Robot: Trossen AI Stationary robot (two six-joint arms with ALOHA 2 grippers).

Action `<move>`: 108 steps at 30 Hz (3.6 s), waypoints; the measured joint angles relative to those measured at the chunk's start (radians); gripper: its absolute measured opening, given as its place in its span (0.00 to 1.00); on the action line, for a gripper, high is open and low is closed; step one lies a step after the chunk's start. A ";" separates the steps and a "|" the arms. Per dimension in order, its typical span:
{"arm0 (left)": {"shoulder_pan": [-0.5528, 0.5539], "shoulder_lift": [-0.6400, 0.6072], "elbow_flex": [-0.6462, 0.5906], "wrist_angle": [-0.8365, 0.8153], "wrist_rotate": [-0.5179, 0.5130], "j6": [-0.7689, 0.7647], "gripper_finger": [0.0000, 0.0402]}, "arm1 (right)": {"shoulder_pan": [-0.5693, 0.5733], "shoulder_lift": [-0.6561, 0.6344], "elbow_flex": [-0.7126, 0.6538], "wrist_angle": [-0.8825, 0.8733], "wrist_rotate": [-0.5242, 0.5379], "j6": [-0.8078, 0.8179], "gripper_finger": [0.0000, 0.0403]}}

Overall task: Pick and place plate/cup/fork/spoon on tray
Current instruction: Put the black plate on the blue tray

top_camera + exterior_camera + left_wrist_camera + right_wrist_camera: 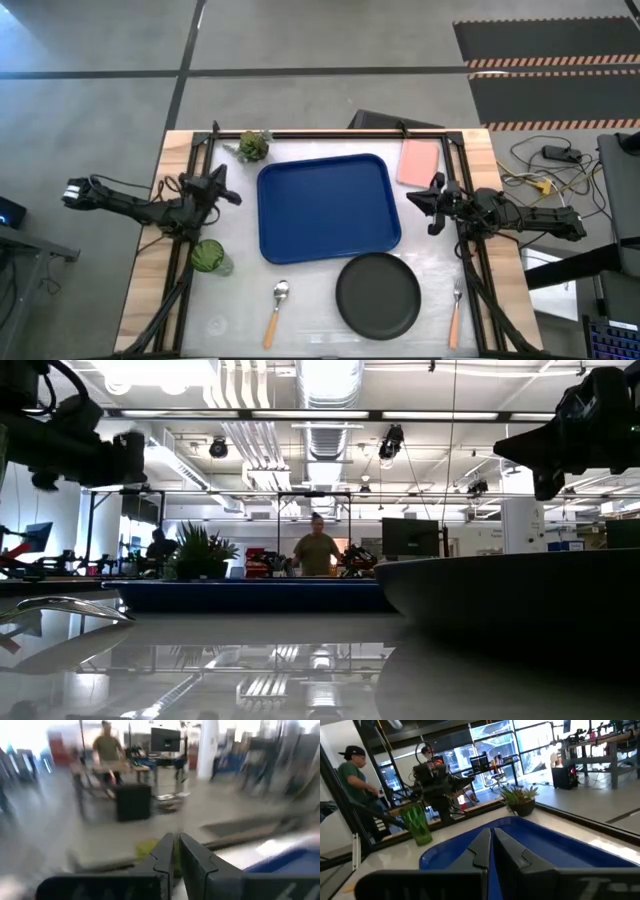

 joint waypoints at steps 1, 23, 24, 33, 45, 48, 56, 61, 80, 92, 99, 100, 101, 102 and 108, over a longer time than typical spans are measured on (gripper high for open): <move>0.000 0.000 0.000 0.000 0.009 -0.118 0.03 | 0.000 0.000 0.000 0.000 0.000 -0.001 0.02; -0.002 0.077 0.107 0.286 0.443 -0.381 0.03 | 0.000 0.000 0.000 0.000 0.001 -0.054 0.02; -0.002 0.099 0.138 0.289 0.474 -0.361 0.03 | 0.000 0.000 0.000 0.000 0.001 -0.054 0.02; -0.002 0.439 0.426 0.287 0.570 -0.252 0.03 | 0.001 0.000 0.000 -0.010 0.000 -0.045 0.02; -0.004 0.705 0.653 0.287 0.864 -0.350 0.03 | 0.001 0.001 0.015 -0.044 -0.013 0.041 0.02; -0.018 0.772 0.704 0.271 0.890 -0.363 0.03 | 0.001 0.000 0.030 -0.037 -0.053 0.039 0.02; -0.029 0.952 0.933 -0.068 0.910 -0.490 0.03 | 0.001 0.000 0.064 -0.039 -0.099 0.040 0.02; -0.029 1.057 1.093 -0.330 0.985 -0.544 0.03 | 0.001 0.000 0.072 -0.040 -0.134 0.042 0.02; -0.093 1.297 1.242 -0.497 1.173 -0.906 0.00 | 0.001 0.001 0.073 -0.062 -0.139 0.050 0.02; -0.094 1.480 1.420 -0.690 1.255 -0.936 0.00 | 0.001 0.001 0.073 -0.061 -0.138 0.049 0.02; -0.094 1.525 1.398 -0.681 1.294 -0.964 0.00 | 0.001 0.001 0.074 -0.062 -0.138 0.051 0.02; -0.094 1.527 1.396 -0.681 1.299 -0.964 0.00 | 0.001 0.001 0.074 -0.062 -0.138 0.052 0.02; -0.095 1.527 1.394 -0.683 1.300 -0.964 0.00 | 0.001 0.001 0.074 -0.062 -0.138 0.051 0.02; -0.094 1.527 1.393 -0.685 1.299 -0.963 0.00 | 0.001 0.001 0.074 -0.062 -0.138 0.051 0.02; -0.095 1.523 1.391 -0.681 1.294 -0.958 0.00 | 0.001 0.001 0.075 -0.062 -0.138 0.052 0.02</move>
